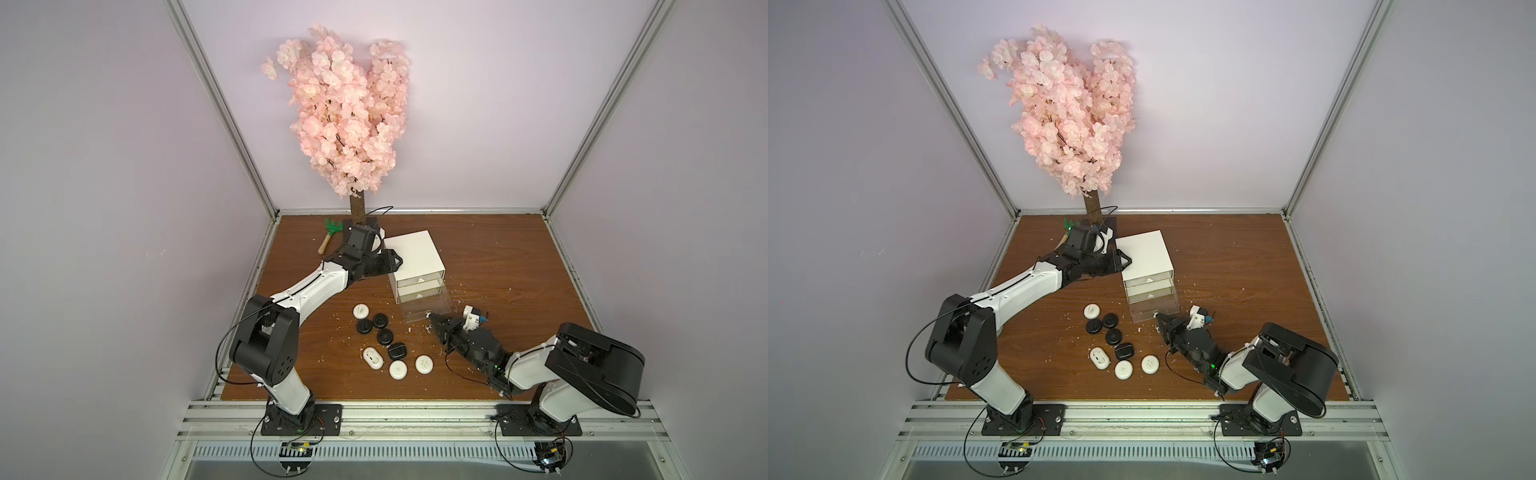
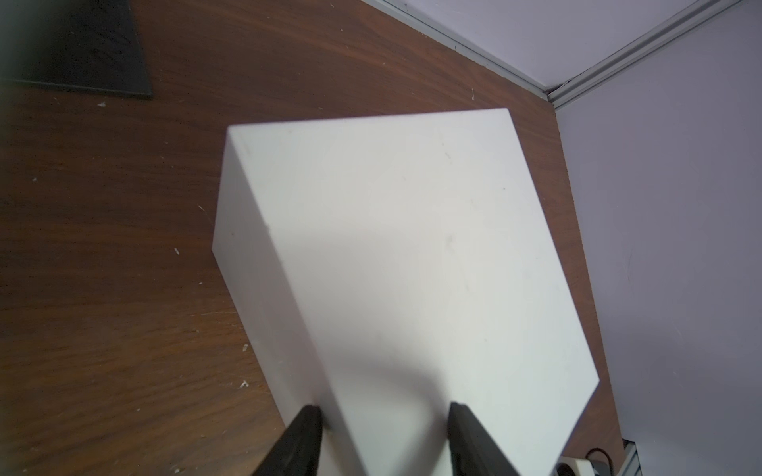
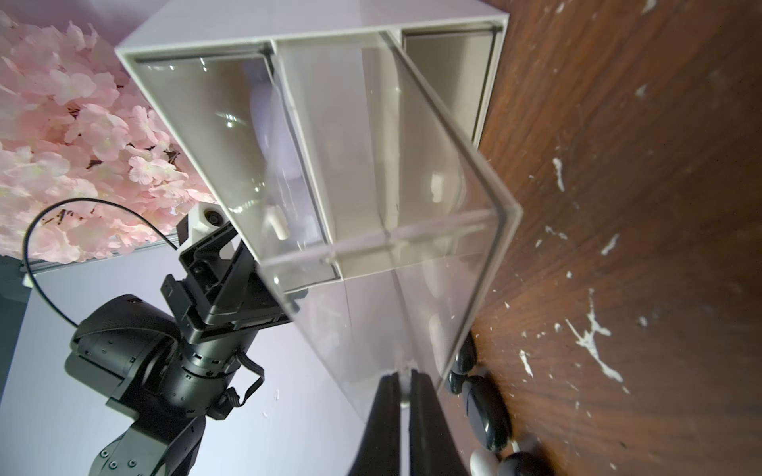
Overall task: Put the bluetooth earphones in the drawer according to color
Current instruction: Open the drawer in the storage box.
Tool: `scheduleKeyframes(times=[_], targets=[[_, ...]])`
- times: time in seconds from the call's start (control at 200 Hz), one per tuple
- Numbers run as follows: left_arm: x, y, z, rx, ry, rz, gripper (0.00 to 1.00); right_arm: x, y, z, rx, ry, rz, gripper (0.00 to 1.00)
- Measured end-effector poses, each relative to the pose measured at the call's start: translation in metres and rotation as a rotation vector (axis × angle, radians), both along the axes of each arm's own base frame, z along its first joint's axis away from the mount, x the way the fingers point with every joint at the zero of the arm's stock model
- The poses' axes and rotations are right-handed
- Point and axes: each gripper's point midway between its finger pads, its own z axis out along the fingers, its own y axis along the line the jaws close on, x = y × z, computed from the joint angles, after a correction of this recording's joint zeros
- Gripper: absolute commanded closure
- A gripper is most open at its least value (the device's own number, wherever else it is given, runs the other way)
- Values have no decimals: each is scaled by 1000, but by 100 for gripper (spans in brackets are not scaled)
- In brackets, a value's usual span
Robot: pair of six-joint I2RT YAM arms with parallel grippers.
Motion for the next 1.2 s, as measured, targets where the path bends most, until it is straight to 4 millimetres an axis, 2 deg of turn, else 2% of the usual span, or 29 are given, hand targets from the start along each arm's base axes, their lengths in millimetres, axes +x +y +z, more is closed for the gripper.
scheduleKeyframes(times=[0.816, 0.941, 1.111, 1.201], targets=[[6, -2, -1, -5, -4, 4, 47, -26, -3, -4, -21, 0, 48, 100], [6, -2, -1, -5, -4, 4, 47, -27, -3, -1, -17, -3, 48, 94], [6, -2, -1, -5, -4, 4, 45, -27, -5, 1, -23, -10, 48, 75], [7, -3, -1, -5, -7, 5, 44, -27, -5, 5, -20, -20, 50, 68]])
